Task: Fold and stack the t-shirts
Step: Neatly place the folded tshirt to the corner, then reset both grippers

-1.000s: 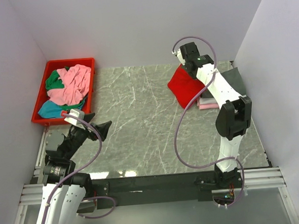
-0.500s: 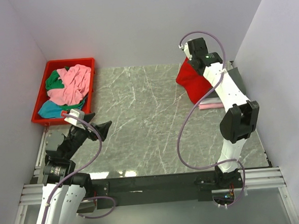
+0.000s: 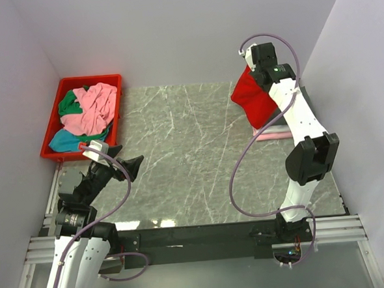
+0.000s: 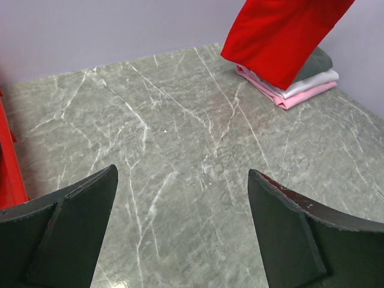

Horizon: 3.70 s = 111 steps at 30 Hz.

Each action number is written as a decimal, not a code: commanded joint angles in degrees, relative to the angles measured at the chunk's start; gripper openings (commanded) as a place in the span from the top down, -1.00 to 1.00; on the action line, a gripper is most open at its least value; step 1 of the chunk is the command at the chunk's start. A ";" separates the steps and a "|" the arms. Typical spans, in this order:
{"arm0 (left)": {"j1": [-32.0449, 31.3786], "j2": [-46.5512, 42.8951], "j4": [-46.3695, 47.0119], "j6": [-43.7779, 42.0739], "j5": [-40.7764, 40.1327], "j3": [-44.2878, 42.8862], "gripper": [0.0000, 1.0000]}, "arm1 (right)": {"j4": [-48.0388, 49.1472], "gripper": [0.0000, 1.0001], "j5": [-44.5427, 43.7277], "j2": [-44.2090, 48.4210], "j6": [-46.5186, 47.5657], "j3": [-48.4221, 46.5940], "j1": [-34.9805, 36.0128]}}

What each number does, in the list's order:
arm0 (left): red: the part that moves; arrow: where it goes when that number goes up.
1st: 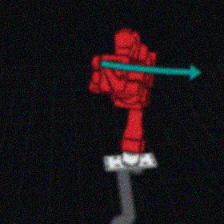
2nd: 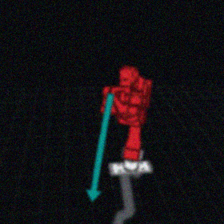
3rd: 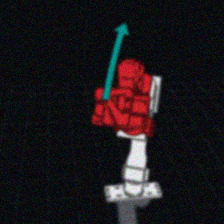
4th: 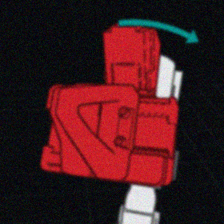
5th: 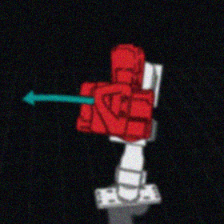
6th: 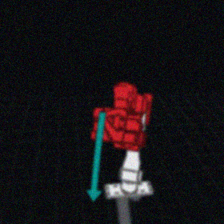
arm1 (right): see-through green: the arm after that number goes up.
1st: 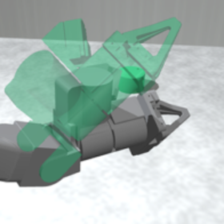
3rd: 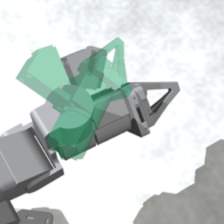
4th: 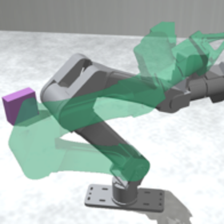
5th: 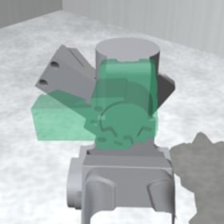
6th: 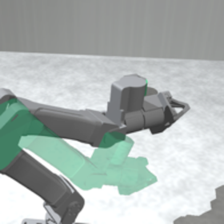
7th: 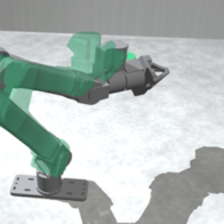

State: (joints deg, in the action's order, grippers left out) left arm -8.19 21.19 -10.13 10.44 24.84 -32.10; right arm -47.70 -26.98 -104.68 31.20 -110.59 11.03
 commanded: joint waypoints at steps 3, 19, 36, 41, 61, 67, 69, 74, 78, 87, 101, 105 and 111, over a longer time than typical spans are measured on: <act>0.01 -0.54 2.57 0.46 1.53 0.19 -0.89 | 2.09 1.00 -1.32 3.43 0.70 -3.50 -1.88; 0.01 -0.45 2.66 0.46 1.61 0.19 -0.89 | 3.23 1.00 0.79 1.33 0.88 -4.20 -6.01; 0.01 0.25 2.57 0.37 1.79 0.28 -0.89 | 10.87 1.00 5.01 -2.80 1.14 3.00 -13.05; 0.01 0.61 2.57 0.37 1.70 0.28 -0.89 | 12.54 1.00 5.80 -4.47 0.79 3.27 -14.72; 0.01 2.36 2.66 0.29 2.32 0.28 -0.89 | 18.78 0.93 8.61 -11.77 -0.53 5.20 -20.96; 0.01 2.63 2.49 0.29 2.05 0.28 -0.89 | 20.45 -0.34 3.78 -15.64 -1.14 7.21 -22.36; 0.01 2.63 2.57 0.20 1.88 0.37 -0.89 | 22.46 -0.53 2.56 -13.36 -1.40 9.15 -22.63; 0.01 2.98 2.66 0.37 1.97 0.28 -0.89 | 23.45 -0.68 5.26 -4.94 -2.46 14.34 -22.63; 0.01 2.98 2.31 0.46 1.88 0.10 -0.89 | 18.28 -0.71 18.16 0.70 -3.78 15.66 -22.63; 0.01 2.28 1.35 2.21 -3.64 -0.51 -0.94 | 16.67 -0.76 56.92 15.63 -1.68 29.53 -22.45; 0.19 18.00 -11.13 18.30 -28.09 -14.57 -0.99 | 34.89 -0.88 38.14 50.18 -27.06 58.38 -23.60; 0.19 17.75 -12.72 14.54 -29.67 -15.72 -0.99 | 35.31 -0.87 36.48 55.28 -31.11 61.53 -23.59; 0.19 14.41 -13.78 12.07 -29.68 -14.05 -0.99 | 33.38 -0.87 33.76 60.38 -36.73 62.51 -23.51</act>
State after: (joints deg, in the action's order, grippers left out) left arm -8.12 37.47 -23.53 24.56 -3.64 -45.25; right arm -15.09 9.78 -46.15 -0.60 -48.07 -12.32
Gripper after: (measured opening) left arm 0.995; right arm 0.936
